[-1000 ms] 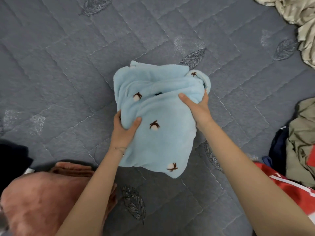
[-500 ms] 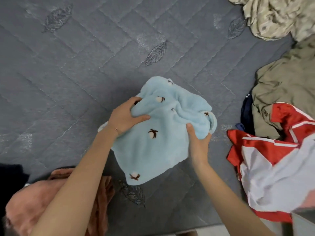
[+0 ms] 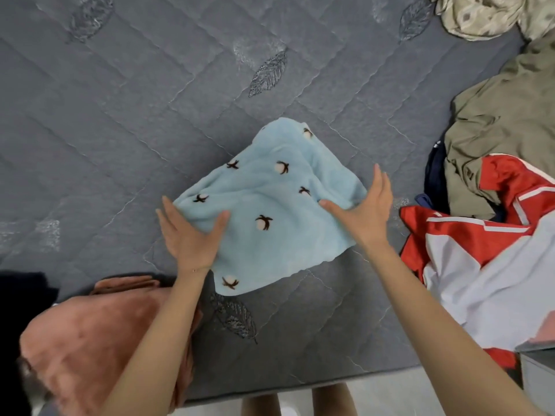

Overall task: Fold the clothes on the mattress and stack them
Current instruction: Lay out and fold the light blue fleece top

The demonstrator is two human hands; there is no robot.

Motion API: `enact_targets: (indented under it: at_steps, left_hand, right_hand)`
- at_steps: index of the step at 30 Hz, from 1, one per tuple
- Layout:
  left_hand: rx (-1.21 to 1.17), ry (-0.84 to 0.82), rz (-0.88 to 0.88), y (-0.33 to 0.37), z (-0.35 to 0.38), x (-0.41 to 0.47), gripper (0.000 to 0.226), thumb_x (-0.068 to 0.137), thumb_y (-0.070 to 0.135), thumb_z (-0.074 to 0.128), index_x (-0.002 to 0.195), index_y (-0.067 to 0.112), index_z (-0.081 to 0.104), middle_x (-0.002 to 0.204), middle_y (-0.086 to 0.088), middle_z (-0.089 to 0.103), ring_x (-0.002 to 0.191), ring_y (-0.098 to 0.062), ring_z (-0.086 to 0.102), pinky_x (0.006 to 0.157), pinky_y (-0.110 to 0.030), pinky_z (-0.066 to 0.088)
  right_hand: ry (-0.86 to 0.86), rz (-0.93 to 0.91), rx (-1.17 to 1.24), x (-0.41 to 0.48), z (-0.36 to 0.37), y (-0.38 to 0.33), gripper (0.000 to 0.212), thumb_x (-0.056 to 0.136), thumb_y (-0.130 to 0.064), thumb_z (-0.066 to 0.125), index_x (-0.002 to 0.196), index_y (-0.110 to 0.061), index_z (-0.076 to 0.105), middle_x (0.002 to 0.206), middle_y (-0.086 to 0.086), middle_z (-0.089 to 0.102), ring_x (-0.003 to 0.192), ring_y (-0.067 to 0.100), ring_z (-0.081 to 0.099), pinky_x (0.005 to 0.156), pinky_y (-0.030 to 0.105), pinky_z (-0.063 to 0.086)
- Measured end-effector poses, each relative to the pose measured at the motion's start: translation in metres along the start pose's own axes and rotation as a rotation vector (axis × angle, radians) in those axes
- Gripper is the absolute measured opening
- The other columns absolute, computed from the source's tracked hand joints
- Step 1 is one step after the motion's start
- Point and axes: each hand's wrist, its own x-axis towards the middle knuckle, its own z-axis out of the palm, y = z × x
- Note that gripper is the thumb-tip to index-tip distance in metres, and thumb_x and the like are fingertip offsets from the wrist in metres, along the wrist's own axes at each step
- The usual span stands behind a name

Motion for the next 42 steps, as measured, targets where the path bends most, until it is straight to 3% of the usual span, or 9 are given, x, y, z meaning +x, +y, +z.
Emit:
enact_targets:
  at_steps: [3, 6, 8, 11, 15, 20, 27, 33, 42]
  left_hand:
    - [-0.406, -0.096, -0.218, -0.013, 0.010, -0.011, 0.115, 0.073, 0.048, 0.075, 0.154, 0.018, 0.000, 0.155, -0.002, 0.029, 0.140, -0.019, 0.034, 0.115, -0.040, 0.031]
    - [-0.569, -0.202, -0.359, -0.024, 0.024, -0.021, 0.106, 0.067, 0.055, 0.071, 0.151, 0.022, 0.015, 0.134, 0.007, 0.049, 0.123, -0.015, 0.051, 0.093, -0.028, 0.046]
    - [-0.606, -0.250, -0.359, -0.030, 0.030, -0.023, 0.101, 0.065, 0.059, 0.070, 0.148, 0.024, 0.025, 0.126, 0.012, 0.055, 0.115, -0.008, 0.056, 0.083, -0.021, 0.049]
    - [-0.629, -0.291, -0.291, -0.033, 0.034, -0.021, 0.081, 0.070, 0.058, 0.068, 0.140, 0.029, 0.040, 0.126, 0.015, 0.059, 0.112, -0.001, 0.058, 0.088, -0.020, 0.049]
    - [-0.702, -0.299, -0.306, -0.023, 0.031, -0.025, 0.054, 0.069, 0.059, 0.068, 0.116, 0.033, 0.061, 0.110, 0.017, 0.070, 0.099, 0.000, 0.066, 0.073, -0.013, 0.053]
    - [-0.815, -0.260, -0.403, -0.009, 0.018, -0.039, 0.058, 0.056, 0.057, 0.076, 0.104, 0.026, 0.067, 0.100, 0.011, 0.074, 0.094, -0.008, 0.070, 0.075, -0.023, 0.055]
    - [-0.889, -0.211, -0.379, 0.018, -0.025, -0.074, 0.064, 0.056, 0.056, 0.078, 0.110, 0.022, 0.069, 0.104, 0.002, 0.074, 0.095, -0.016, 0.071, 0.082, -0.034, 0.056]
    - [-0.919, -0.142, -0.313, 0.026, -0.074, -0.111, 0.066, 0.054, 0.058, 0.080, 0.110, 0.025, 0.069, 0.103, 0.003, 0.075, 0.093, -0.016, 0.072, 0.073, -0.030, 0.057]
    - [-0.904, -0.072, -0.262, -0.025, -0.183, -0.140, 0.065, 0.059, 0.059, 0.078, 0.114, 0.026, 0.067, 0.104, 0.004, 0.074, 0.096, -0.018, 0.071, 0.082, -0.035, 0.055]
  right_hand:
    - [-0.362, 0.004, -0.045, 0.036, 0.007, -0.010, 0.136, 0.057, -0.068, 0.081, 0.157, -0.027, -0.001, 0.164, -0.005, 0.010, 0.151, 0.019, 0.009, 0.122, 0.047, 0.012]
    - [-0.606, 0.125, 0.026, 0.056, 0.017, -0.008, 0.144, 0.053, -0.069, 0.082, 0.155, -0.030, -0.012, 0.163, -0.013, 0.005, 0.149, 0.015, 0.016, 0.121, 0.043, 0.019]
    - [-0.649, 0.188, 0.098, 0.062, 0.021, -0.002, 0.147, 0.050, -0.066, 0.083, 0.154, -0.032, -0.014, 0.163, -0.015, 0.005, 0.148, 0.014, 0.020, 0.120, 0.041, 0.023]
    - [-0.607, 0.197, 0.150, 0.063, 0.026, 0.004, 0.146, 0.051, -0.061, 0.087, 0.154, -0.034, -0.013, 0.160, -0.018, 0.010, 0.142, 0.010, 0.026, 0.115, 0.035, 0.028]
    - [-0.666, 0.159, 0.260, 0.055, 0.020, 0.002, 0.115, 0.056, -0.054, 0.090, 0.148, -0.038, 0.023, 0.133, -0.025, 0.049, 0.111, -0.001, 0.054, 0.087, 0.021, 0.044]
    - [-0.941, 0.240, 0.449, 0.040, 0.002, 0.001, 0.069, 0.070, -0.042, 0.086, 0.131, -0.028, 0.057, 0.123, -0.002, 0.069, 0.109, 0.019, 0.068, 0.091, 0.039, 0.055]
    - [-0.986, 0.253, 0.557, 0.007, -0.040, -0.030, 0.057, 0.075, -0.038, 0.080, 0.127, -0.022, 0.064, 0.124, 0.007, 0.068, 0.113, 0.026, 0.066, 0.090, 0.041, 0.053]
    - [-0.961, 0.193, 0.553, -0.041, -0.064, -0.065, 0.064, 0.069, -0.042, 0.083, 0.127, -0.023, 0.063, 0.121, 0.004, 0.070, 0.110, 0.024, 0.068, 0.089, 0.041, 0.052]
    - [-0.941, 0.119, 0.627, -0.147, -0.040, -0.119, 0.062, 0.071, -0.039, 0.082, 0.128, -0.022, 0.063, 0.120, 0.003, 0.070, 0.109, 0.023, 0.068, 0.077, 0.032, 0.059]
